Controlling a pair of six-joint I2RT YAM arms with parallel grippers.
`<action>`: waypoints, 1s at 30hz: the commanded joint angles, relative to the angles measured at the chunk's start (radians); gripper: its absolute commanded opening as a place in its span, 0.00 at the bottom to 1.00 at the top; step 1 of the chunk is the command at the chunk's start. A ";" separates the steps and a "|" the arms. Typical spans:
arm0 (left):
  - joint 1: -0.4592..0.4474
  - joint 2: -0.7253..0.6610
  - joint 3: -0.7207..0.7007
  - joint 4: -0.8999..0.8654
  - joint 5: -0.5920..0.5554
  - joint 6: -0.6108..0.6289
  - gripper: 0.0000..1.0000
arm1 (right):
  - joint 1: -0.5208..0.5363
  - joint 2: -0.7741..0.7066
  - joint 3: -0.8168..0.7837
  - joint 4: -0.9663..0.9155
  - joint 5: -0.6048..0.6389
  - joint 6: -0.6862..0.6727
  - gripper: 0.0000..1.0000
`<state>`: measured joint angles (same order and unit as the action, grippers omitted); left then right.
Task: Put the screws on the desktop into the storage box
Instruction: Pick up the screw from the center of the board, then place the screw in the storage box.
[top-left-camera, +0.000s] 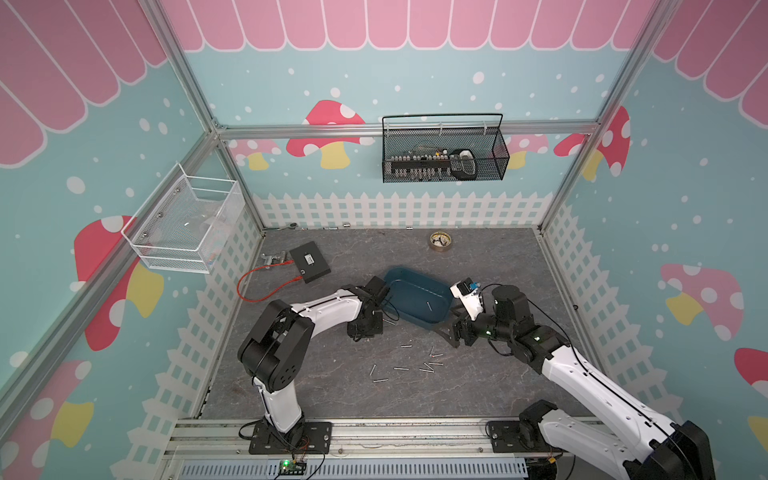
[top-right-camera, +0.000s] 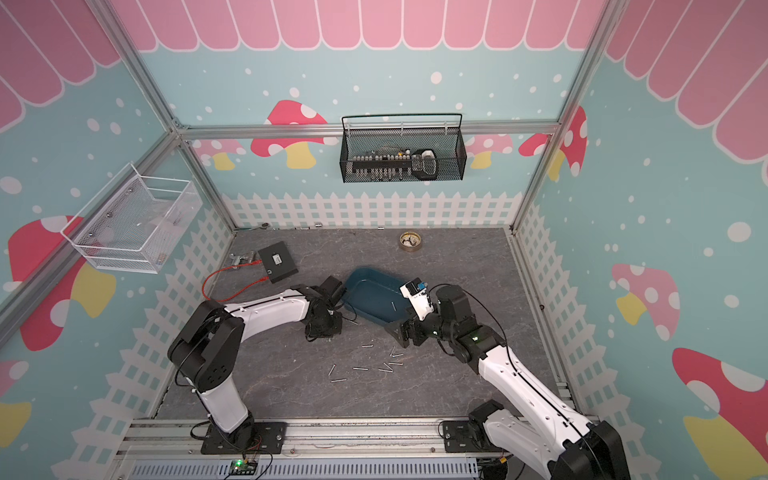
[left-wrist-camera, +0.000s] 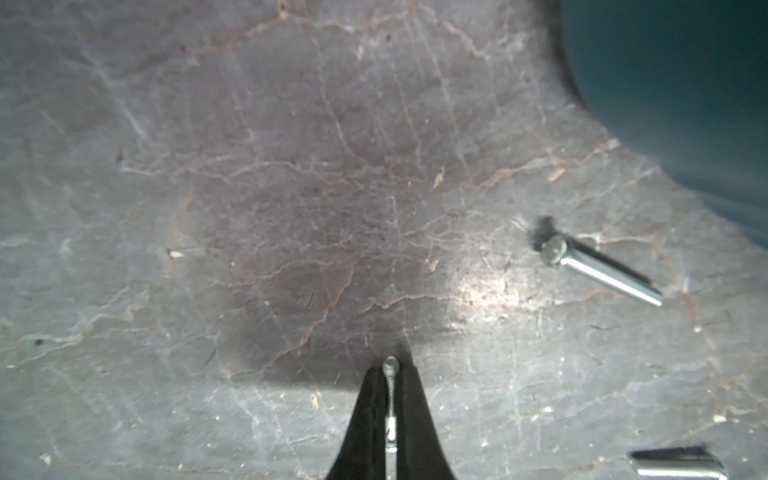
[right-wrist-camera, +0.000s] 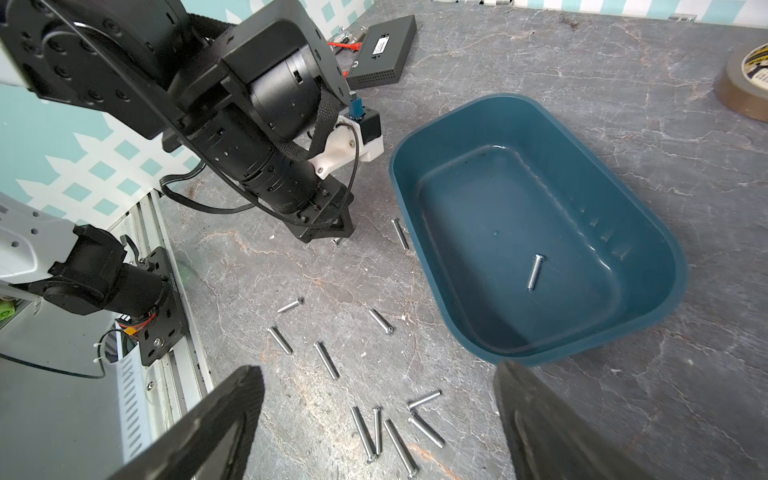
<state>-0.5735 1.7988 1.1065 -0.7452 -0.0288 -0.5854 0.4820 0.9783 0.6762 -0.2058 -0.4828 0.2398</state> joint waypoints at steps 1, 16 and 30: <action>0.005 0.020 -0.006 -0.059 -0.011 0.029 0.00 | -0.006 -0.011 -0.009 0.005 0.012 0.001 0.93; 0.005 -0.133 0.123 -0.059 0.306 0.093 0.00 | -0.005 -0.009 -0.012 0.011 0.036 0.004 0.93; 0.009 -0.021 0.294 0.048 0.362 0.106 0.01 | -0.005 -0.016 -0.012 0.010 0.061 0.009 0.92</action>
<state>-0.5709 1.7329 1.3594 -0.7315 0.3187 -0.5034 0.4820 0.9764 0.6758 -0.2050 -0.4347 0.2409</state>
